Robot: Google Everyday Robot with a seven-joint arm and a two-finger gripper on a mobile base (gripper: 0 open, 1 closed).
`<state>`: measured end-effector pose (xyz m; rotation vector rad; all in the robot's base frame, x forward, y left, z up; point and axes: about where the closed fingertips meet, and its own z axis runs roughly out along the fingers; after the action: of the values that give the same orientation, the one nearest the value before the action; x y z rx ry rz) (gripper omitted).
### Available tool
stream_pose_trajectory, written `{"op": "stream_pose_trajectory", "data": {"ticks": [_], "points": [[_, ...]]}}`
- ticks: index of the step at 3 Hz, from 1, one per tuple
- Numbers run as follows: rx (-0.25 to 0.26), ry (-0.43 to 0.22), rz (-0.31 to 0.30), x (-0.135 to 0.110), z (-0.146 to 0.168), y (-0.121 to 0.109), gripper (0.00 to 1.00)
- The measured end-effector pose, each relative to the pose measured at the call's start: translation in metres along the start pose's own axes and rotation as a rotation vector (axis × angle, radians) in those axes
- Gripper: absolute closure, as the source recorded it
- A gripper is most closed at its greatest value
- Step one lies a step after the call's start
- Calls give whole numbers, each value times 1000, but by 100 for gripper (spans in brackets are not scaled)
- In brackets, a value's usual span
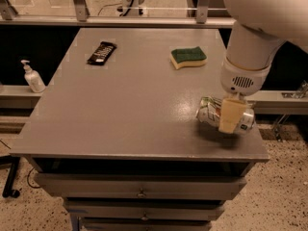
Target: Knock 7up can over
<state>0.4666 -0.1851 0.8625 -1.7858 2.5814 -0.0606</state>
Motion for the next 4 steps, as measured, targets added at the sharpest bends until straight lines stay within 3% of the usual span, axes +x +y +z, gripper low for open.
{"op": "stream_pose_trajectory", "data": {"ticks": [2,3,4], "points": [[14,-79,45,-7,15,-9,13],[5,-102,57,-11,26,-9,0],[6,-107,55,-12,25,-8,0]]}}
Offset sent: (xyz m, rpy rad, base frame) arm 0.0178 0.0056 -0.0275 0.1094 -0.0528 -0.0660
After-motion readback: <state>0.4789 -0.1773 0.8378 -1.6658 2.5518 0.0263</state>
